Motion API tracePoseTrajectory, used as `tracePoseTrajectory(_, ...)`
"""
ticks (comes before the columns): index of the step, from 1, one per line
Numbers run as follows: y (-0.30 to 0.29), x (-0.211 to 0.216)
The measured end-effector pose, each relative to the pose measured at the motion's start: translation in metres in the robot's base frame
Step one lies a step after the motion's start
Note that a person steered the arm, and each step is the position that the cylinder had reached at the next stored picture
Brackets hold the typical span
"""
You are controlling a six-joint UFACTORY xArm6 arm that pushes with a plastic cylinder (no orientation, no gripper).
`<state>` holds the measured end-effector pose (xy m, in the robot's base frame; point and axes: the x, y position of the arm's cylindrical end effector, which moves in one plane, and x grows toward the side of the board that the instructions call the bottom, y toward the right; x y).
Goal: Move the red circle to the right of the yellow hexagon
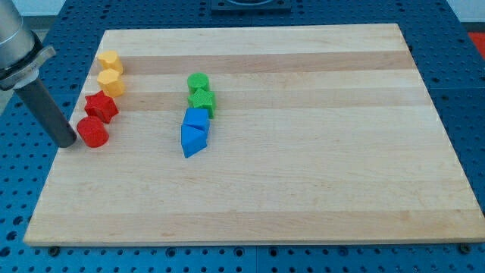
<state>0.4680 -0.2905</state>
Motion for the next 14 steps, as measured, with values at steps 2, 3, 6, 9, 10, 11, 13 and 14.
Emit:
tracePoseTrajectory(2,0.011,0.008)
tracePoseTrajectory(3,0.027,0.006)
tracePoseTrajectory(6,0.064,0.003)
tracePoseTrajectory(9,0.079,-0.031)
tracePoseTrajectory(10,0.096,-0.031)
tracePoseTrajectory(11,0.109,-0.034)
tracePoseTrajectory(13,0.115,-0.066)
tracePoseTrajectory(14,0.115,-0.087)
